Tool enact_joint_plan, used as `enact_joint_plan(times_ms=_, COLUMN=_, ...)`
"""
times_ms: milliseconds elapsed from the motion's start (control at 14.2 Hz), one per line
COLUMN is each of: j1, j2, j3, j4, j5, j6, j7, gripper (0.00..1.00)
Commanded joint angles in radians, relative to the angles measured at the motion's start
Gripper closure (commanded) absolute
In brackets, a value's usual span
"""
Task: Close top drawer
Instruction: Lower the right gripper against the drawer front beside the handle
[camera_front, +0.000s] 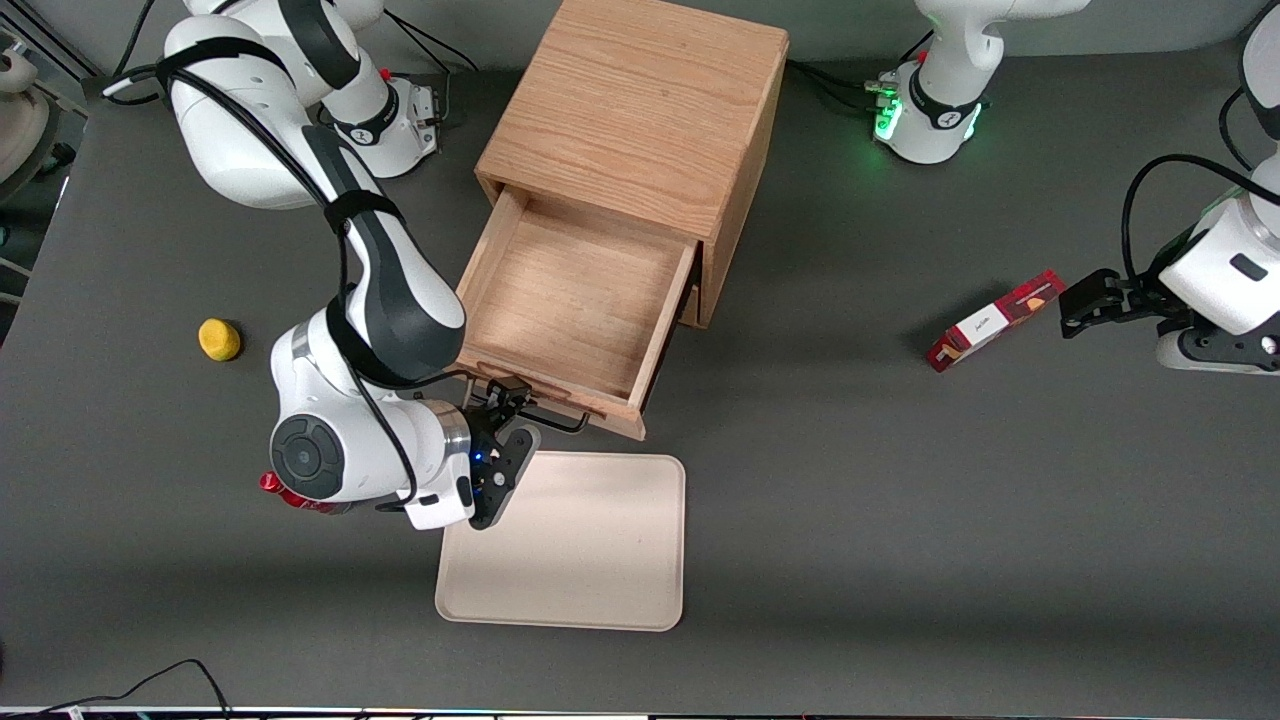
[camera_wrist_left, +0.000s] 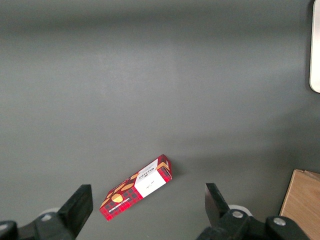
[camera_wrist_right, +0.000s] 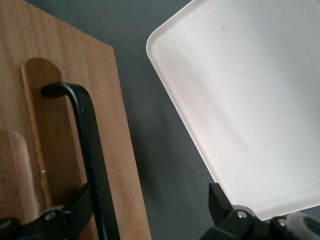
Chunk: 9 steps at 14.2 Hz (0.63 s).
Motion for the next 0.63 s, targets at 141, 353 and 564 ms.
enact_joint_plan(times_ms=141, j1=-0.001, j2=-0.133, j3=0.009, j4=-0.185, j5=0.044, j6=0.013, j7=0.035, gripper=0.00)
enact_joint_plan(times_ms=353, j1=-0.001, j2=-0.225, j3=0.009, j4=-0.351, j5=0.076, j6=0.096, j7=0.037, gripper=0.00)
enact_joint_plan(times_ms=564, j1=-0.002, j2=-0.274, j3=0.037, j4=-0.432, j5=0.090, j6=0.133, j7=0.047, gripper=0.00)
